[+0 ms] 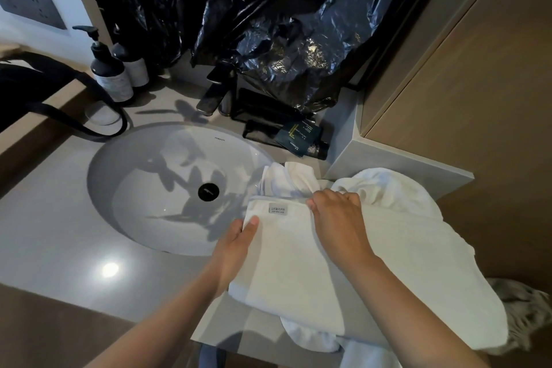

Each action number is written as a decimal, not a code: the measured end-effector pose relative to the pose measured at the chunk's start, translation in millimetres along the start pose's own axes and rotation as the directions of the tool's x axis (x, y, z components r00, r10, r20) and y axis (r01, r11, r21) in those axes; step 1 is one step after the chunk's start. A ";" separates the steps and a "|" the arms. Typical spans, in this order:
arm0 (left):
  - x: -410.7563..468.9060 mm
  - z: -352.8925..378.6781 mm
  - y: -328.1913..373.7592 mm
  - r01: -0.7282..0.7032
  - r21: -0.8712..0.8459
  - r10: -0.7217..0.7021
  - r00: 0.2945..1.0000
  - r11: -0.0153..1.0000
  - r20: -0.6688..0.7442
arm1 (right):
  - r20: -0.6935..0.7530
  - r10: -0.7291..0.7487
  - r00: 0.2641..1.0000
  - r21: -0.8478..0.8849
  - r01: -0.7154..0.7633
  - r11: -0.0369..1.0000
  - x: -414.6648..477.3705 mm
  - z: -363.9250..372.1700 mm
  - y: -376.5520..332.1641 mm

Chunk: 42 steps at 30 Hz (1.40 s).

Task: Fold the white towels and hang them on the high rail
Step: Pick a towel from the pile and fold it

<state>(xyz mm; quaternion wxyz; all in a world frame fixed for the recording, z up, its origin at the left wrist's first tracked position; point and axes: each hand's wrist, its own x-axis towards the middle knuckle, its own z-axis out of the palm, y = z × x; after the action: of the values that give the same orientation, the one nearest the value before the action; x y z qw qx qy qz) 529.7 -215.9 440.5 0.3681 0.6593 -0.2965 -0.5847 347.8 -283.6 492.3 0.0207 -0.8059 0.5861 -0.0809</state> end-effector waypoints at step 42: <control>-123.4 88.4 266.5 -0.910 0.335 0.871 0.357 0.243 0.337 | -0.488 0.145 0.861 0.650 0.247 0.719 -47.4 -200.8 71.1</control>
<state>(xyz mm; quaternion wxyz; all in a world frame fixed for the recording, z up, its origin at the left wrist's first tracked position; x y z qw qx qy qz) 435.4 -274.2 726.5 0.4491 0.4167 -0.7628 -0.2070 235.6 -248.5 676.1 0.1636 -0.7045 0.4731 -0.5031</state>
